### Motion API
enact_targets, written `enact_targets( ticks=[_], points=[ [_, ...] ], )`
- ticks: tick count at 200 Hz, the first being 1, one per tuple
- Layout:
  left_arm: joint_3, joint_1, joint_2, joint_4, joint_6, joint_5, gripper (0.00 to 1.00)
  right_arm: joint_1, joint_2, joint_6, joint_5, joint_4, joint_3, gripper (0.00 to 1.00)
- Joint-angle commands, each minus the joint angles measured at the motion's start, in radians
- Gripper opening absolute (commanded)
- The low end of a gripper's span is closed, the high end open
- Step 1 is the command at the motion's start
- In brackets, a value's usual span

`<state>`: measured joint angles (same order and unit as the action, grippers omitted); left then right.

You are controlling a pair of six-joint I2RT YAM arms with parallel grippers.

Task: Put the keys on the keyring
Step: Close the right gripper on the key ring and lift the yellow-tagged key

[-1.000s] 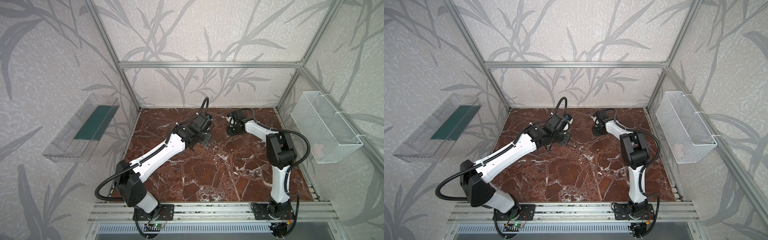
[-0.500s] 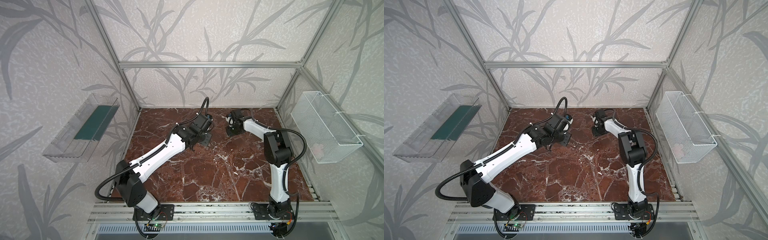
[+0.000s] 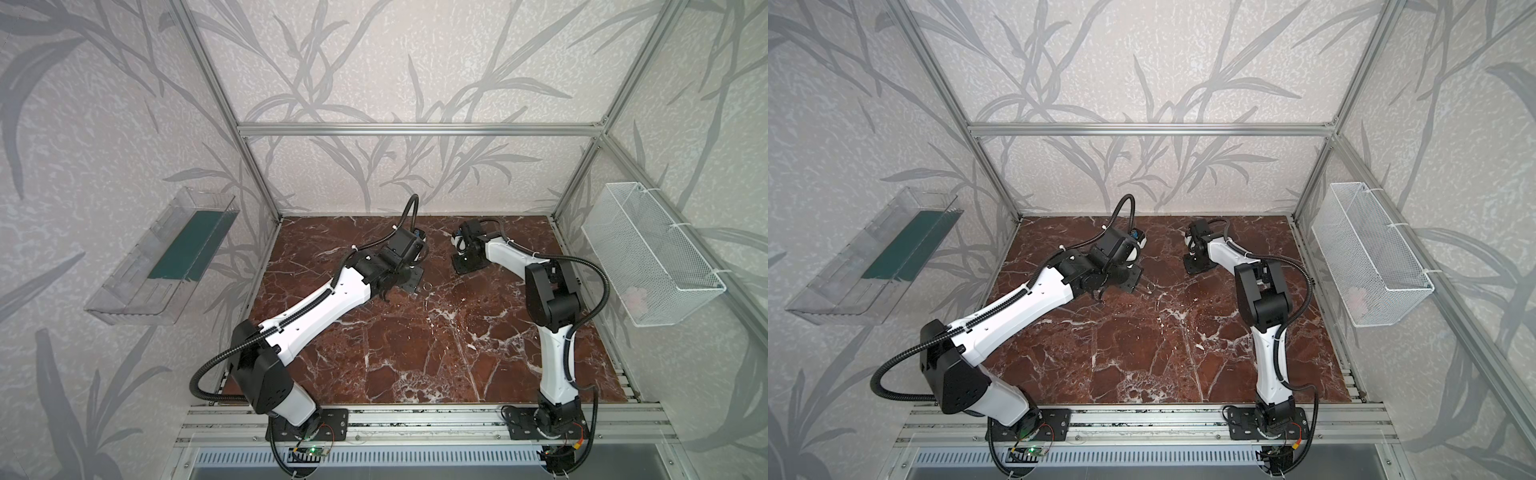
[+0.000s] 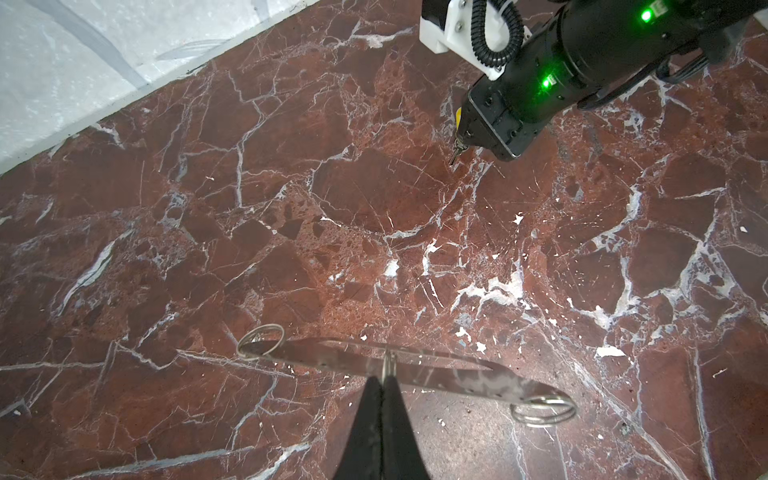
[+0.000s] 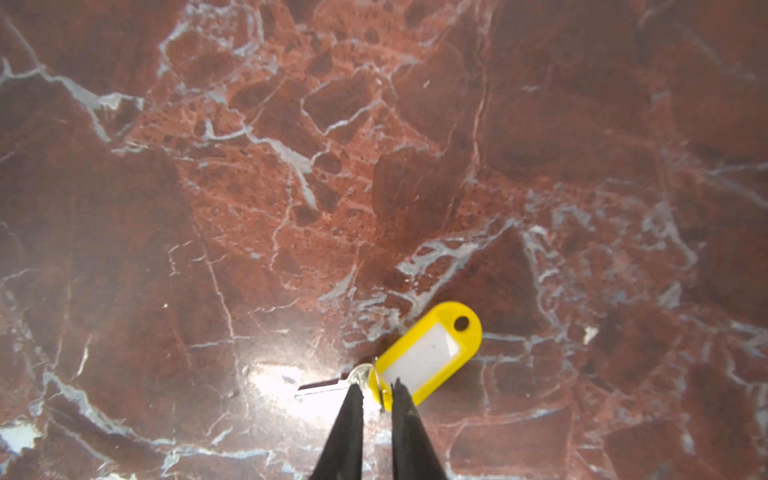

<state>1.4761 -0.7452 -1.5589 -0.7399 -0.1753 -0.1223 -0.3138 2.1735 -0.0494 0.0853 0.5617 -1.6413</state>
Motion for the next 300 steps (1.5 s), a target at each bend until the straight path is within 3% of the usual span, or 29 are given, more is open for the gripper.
enact_targets(
  ticks=[1, 300],
  points=[
    [0.013, -0.003, 0.016, 0.005, 0.003, -0.007, 0.00, -0.002, 0.013, 0.013, -0.008, 0.027, -0.025, 0.14],
    [-0.002, -0.006, 0.023, -0.007, 0.000, -0.008, 0.00, -0.002, 0.061, 0.020, 0.008, 0.083, -0.088, 0.12]
  ],
)
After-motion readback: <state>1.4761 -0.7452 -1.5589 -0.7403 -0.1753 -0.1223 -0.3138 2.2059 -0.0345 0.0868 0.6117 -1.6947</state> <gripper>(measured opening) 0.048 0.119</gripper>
